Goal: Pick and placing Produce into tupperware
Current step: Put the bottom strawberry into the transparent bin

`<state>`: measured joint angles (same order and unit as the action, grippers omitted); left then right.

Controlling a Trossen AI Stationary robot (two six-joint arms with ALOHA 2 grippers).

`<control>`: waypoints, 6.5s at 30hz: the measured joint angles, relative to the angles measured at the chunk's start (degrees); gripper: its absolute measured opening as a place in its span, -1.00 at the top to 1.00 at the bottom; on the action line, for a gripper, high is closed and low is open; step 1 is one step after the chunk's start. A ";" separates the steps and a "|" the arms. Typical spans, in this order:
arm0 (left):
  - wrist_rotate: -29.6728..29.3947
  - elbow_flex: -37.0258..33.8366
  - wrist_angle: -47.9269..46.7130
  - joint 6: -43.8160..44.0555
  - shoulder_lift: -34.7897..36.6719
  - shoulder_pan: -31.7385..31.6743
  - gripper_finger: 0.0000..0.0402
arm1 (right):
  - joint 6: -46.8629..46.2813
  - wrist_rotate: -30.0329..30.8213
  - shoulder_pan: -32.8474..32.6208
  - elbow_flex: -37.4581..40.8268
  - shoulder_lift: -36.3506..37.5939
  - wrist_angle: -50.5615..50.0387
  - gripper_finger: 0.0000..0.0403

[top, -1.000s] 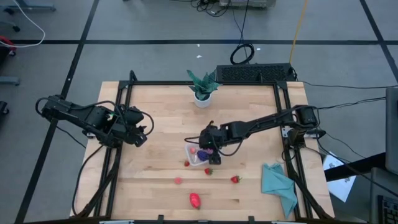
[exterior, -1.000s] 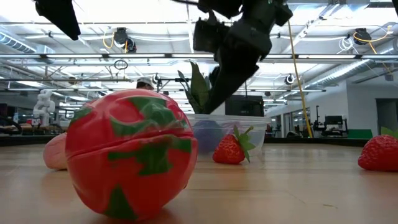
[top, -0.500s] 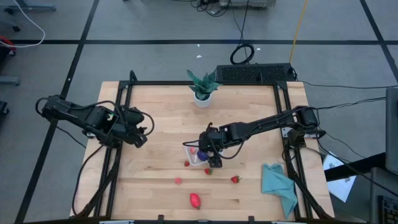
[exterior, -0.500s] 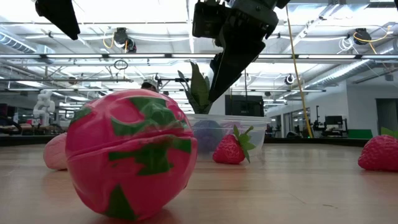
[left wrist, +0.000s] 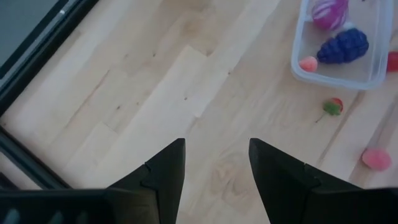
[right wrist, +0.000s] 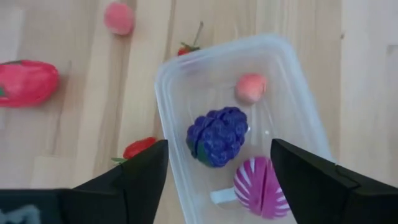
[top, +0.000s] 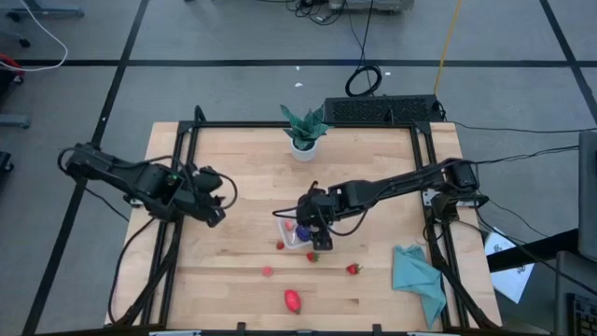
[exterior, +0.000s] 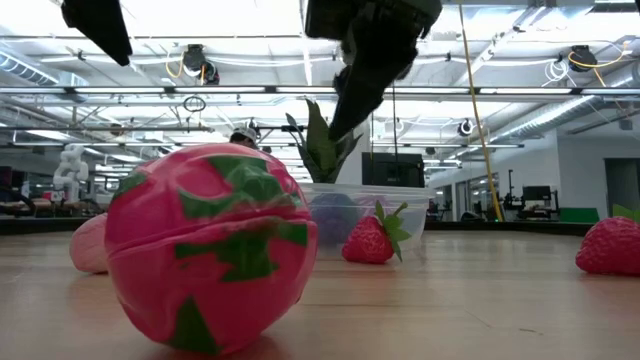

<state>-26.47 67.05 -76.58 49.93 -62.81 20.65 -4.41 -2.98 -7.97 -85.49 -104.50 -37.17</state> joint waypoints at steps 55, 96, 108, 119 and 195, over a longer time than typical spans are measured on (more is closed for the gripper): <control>0.93 0.00 1.86 2.91 -11.83 8.00 0.08 | -45.61 -0.33 -17.05 17.76 13.50 -7.80 -0.30; 0.95 0.00 3.20 3.71 -11.83 8.00 0.08 | -50.00 2.10 -25.31 17.79 13.50 3.82 -0.30; 0.95 0.00 3.20 2.91 -11.83 8.00 0.08 | -51.60 8.95 -25.90 6.91 13.48 -19.37 -0.30; 0.97 0.00 3.22 3.23 -11.80 8.00 0.08 | -55.96 7.38 -28.55 1.67 4.74 -25.96 -0.30; 0.93 0.00 3.44 3.37 -11.80 8.00 0.08 | -39.26 -1.65 -20.22 16.46 4.01 -3.99 -0.30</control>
<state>-25.54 67.05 -73.14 53.30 -74.61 28.64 -43.67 -4.63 -28.19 -69.02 -100.49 -41.16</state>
